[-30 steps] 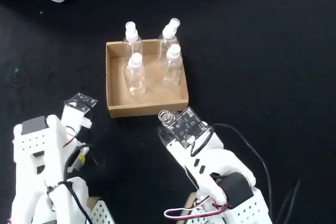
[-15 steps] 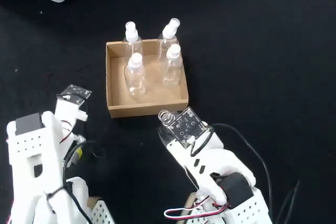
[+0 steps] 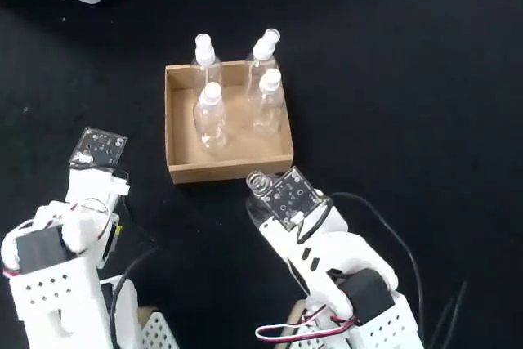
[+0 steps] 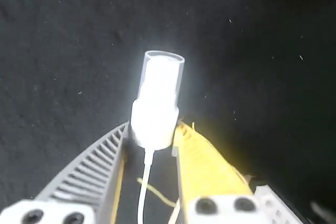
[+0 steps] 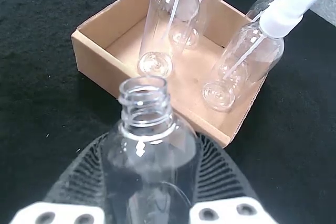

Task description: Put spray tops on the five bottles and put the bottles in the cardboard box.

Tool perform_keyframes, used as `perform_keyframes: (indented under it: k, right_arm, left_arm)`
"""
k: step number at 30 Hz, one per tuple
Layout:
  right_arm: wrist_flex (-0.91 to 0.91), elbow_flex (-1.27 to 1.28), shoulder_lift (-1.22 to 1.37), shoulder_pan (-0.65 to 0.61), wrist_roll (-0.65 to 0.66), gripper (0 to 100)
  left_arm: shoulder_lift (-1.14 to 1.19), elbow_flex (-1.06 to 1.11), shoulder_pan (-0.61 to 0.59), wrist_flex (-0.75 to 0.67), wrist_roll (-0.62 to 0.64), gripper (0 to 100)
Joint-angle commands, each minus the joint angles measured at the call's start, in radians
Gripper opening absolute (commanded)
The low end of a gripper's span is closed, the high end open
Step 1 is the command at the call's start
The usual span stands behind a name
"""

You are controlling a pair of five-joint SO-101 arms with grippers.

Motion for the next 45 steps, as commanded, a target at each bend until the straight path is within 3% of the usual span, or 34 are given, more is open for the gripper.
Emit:
perform_keyframes:
  k: [1, 19, 35, 45]
  right_arm:
    - [-0.021, -0.013, -0.021, 0.031, -0.003, 1.1]
    - [-0.023, -0.012, -0.021, 0.028, -0.005, 1.1]
    - [-0.031, -0.007, -0.021, 0.021, -0.011, 1.2]
    - [-0.098, 0.027, -0.021, -0.081, -0.109, 1.2]
  left_arm:
    - [-0.043, -0.056, 0.008, 0.006, 0.009, 3]
    - [-0.054, -0.295, 0.018, -0.018, 0.523, 3]
    - [-0.055, -0.326, 0.019, -0.262, 0.812, 3]
    - [-0.107, -0.325, 0.019, -0.396, 0.951, 3]
